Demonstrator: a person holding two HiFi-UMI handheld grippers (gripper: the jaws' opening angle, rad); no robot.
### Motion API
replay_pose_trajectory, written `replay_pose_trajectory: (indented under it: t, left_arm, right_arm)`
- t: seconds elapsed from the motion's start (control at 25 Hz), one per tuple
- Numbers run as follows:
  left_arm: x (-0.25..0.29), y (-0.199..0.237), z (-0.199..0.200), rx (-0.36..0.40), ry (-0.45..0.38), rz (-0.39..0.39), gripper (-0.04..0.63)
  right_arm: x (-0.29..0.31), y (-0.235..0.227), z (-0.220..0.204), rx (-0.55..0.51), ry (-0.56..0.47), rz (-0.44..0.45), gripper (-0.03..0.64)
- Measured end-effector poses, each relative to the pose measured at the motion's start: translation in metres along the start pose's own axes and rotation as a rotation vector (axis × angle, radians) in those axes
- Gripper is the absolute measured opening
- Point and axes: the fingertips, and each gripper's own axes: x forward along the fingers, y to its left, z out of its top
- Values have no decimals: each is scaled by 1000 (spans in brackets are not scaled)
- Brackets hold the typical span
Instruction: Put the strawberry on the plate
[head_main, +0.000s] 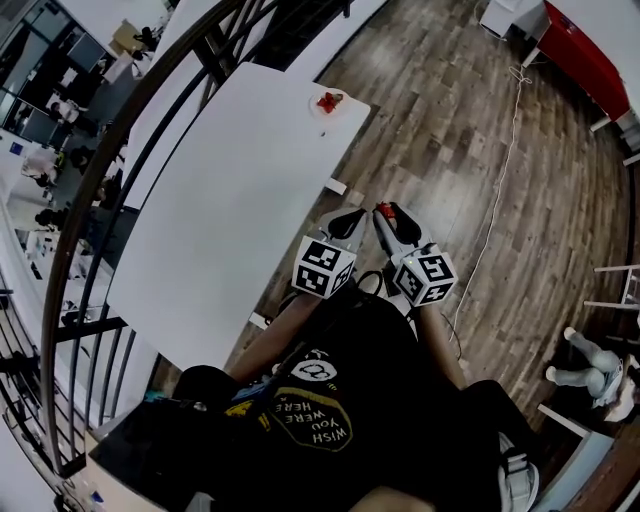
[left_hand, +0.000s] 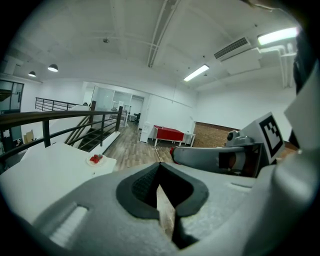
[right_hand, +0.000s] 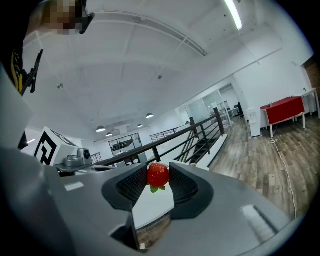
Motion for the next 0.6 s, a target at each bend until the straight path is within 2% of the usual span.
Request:
replay_pose_trajectory:
  t: [0.36, 0.6]
  left_arm:
    - [33, 44, 11, -31, 18, 45, 3]
    - [60, 72, 26, -53, 11, 11, 2]
  right_arm:
    - [31, -30, 4, 22, 11, -19, 141]
    - [66, -41, 14, 7, 29, -11, 141]
